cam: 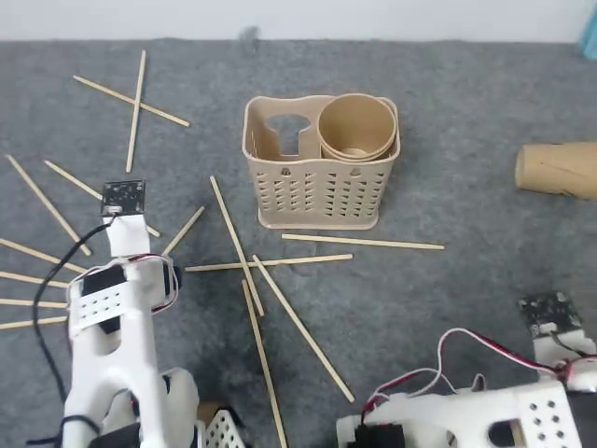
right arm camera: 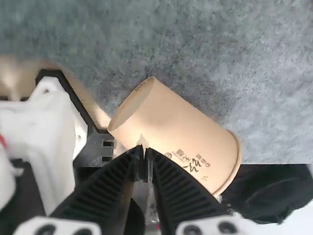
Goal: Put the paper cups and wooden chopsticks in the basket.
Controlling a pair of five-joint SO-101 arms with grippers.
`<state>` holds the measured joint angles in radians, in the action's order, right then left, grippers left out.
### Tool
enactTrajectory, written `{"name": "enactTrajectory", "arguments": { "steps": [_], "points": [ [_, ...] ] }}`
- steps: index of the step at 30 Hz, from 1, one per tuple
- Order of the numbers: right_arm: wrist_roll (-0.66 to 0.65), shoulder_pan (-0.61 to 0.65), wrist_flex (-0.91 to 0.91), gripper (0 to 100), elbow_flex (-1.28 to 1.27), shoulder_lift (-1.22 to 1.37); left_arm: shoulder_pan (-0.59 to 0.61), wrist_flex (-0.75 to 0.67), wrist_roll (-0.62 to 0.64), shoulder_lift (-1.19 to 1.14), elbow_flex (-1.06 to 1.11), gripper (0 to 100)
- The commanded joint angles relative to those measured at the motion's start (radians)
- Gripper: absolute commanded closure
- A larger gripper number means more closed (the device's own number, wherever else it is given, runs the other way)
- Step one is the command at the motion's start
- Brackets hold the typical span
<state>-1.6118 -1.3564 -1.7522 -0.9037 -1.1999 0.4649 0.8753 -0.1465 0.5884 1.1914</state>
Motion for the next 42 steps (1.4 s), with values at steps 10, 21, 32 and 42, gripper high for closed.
{"name": "enactTrajectory", "arguments": {
  "steps": [10,21,32,42],
  "points": [
    [-0.031,-0.010,0.206,98.9,-0.192,0.008,0.000,-0.017,-0.005,0.031,-0.005,82],
    [-0.008,-0.002,0.372,98.9,-0.252,0.008,-0.002,-0.017,-0.005,0.031,-0.005,82],
    [-0.005,0.038,0.417,98.9,-0.253,0.010,0.000,-0.017,-0.005,0.031,-0.005,82],
    [-0.003,0.064,0.478,99.0,-0.253,0.010,0.000,-0.017,-0.005,0.031,-0.005,82]
  ]
}}
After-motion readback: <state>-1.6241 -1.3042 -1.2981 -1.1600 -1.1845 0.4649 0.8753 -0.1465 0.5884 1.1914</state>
